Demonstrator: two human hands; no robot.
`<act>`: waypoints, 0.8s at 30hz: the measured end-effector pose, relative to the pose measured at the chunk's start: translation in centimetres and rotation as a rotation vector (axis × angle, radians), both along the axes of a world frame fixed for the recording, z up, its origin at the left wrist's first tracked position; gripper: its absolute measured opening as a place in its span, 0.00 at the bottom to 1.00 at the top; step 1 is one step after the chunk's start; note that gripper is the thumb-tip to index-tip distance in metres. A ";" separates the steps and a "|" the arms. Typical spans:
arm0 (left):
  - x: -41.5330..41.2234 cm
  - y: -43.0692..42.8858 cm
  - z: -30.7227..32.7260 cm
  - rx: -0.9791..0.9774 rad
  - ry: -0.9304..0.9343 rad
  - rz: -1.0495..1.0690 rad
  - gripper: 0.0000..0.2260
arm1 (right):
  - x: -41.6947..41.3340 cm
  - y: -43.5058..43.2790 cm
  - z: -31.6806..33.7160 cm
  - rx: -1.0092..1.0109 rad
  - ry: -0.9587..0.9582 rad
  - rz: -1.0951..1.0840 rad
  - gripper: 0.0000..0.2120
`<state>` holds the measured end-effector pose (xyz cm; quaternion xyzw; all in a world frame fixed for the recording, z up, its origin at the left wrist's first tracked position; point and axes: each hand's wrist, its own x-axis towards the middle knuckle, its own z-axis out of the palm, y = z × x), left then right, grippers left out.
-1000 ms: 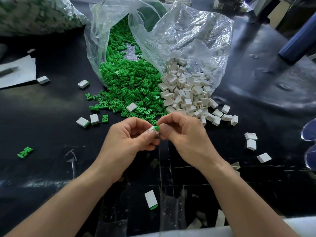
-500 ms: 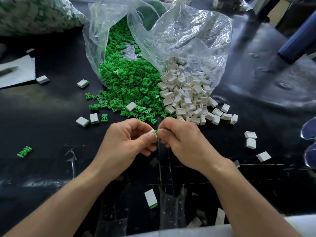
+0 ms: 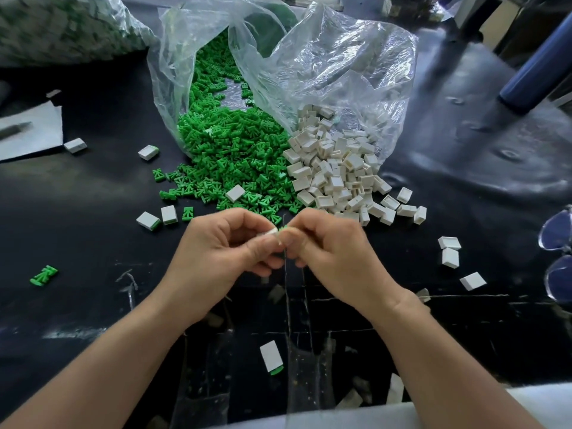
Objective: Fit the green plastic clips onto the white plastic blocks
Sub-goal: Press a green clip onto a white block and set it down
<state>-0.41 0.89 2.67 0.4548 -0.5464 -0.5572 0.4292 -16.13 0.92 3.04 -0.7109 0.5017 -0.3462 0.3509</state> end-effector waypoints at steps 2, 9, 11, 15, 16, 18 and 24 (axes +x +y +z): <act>-0.2 -0.2 0.0 0.046 0.079 0.023 0.08 | 0.0 -0.2 -0.1 0.141 -0.228 -0.058 0.18; -0.4 0.0 -0.3 0.026 0.186 0.007 0.05 | 0.8 -0.1 -0.2 0.621 -0.610 0.137 0.23; -0.2 -0.1 -0.3 0.033 0.198 -0.007 0.04 | 1.2 0.0 -0.2 0.698 -0.651 0.195 0.23; -0.4 0.2 0.0 0.023 0.230 -0.058 0.05 | 1.1 0.1 -0.1 0.714 -0.635 0.199 0.26; -0.5 0.3 0.0 0.004 0.230 -0.075 0.07 | 1.1 0.1 -0.1 0.702 -0.603 0.187 0.26; -0.7 0.4 0.0 -0.041 0.228 -0.102 0.09 | 1.1 0.2 -0.2 0.697 -0.556 0.173 0.27; -0.4 0.3 -0.3 -0.081 0.199 -0.112 0.10 | 1.2 0.4 -0.1 0.681 -0.496 0.183 0.25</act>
